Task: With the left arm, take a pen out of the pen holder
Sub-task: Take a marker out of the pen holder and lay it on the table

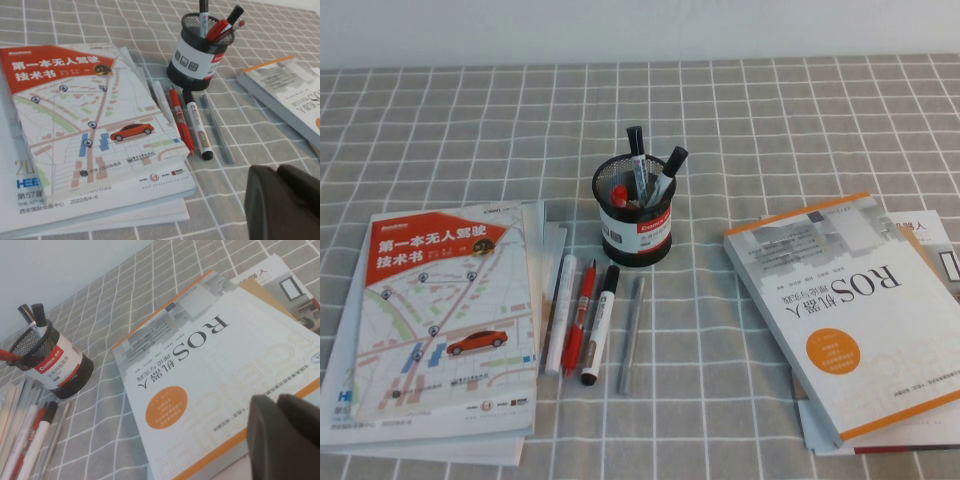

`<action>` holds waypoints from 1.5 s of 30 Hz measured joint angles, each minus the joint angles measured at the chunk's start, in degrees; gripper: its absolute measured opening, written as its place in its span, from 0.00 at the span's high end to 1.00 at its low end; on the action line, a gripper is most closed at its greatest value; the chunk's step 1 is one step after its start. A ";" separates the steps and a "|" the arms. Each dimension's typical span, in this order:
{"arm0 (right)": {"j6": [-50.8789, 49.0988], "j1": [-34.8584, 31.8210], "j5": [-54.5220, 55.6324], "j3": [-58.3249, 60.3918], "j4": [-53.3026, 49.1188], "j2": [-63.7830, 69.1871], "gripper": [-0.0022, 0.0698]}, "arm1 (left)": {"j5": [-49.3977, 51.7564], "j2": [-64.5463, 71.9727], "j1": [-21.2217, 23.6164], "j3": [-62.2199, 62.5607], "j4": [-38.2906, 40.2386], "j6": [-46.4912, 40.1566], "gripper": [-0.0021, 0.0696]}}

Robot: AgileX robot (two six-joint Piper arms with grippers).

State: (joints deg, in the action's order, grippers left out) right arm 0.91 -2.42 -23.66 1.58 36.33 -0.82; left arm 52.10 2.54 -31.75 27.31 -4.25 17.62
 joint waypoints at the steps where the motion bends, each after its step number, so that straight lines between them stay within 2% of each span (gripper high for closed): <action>1: 0.00 0.00 0.00 0.00 0.00 0.00 0.99 | 0.24 0.00 0.00 0.00 -0.26 0.00 0.97; 8: 0.00 0.00 0.00 0.00 0.04 0.00 0.99 | 0.08 0.00 0.00 -0.37 -3.81 0.00 0.97; 12: 0.00 0.00 0.00 0.00 0.13 0.00 0.99 | -6.15 -0.24 0.85 -3.34 -5.74 -1.06 0.97; 15: 0.00 0.00 0.00 0.00 0.13 0.00 0.99 | -13.23 -0.69 5.37 -7.36 -4.98 -6.27 0.97; 19: 0.00 0.00 0.00 0.00 0.13 0.00 0.99 | -20.49 -2.48 14.07 -15.13 0.10 -19.06 0.97; 22: 0.00 0.00 0.00 0.00 0.13 0.00 0.99 | -23.13 -3.08 17.86 -20.18 3.29 -26.61 0.97; 24: 0.00 0.00 0.00 0.00 0.17 0.00 0.99 | -24.53 -3.18 19.46 -22.99 4.25 -28.49 0.97; 29: 0.00 0.00 0.00 0.00 0.17 0.00 0.99 | -27.92 -3.18 22.86 -28.36 6.10 -29.22 0.97; 35: 0.00 0.00 0.00 0.00 0.17 0.00 0.99 | -29.21 -3.18 25.58 -28.61 7.25 -25.01 0.97; 40: 0.00 0.00 0.00 0.00 0.17 0.00 0.99 | -29.44 -3.18 29.74 -28.69 5.85 -24.40 0.97; 45: 0.00 0.00 0.00 0.00 0.17 0.00 0.99 | -29.68 -3.18 29.86 -28.69 5.21 -24.40 0.97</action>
State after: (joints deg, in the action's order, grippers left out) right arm 0.91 -2.42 -23.66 1.58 36.50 -0.82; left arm 22.43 -0.64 -1.88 -1.38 0.96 -6.78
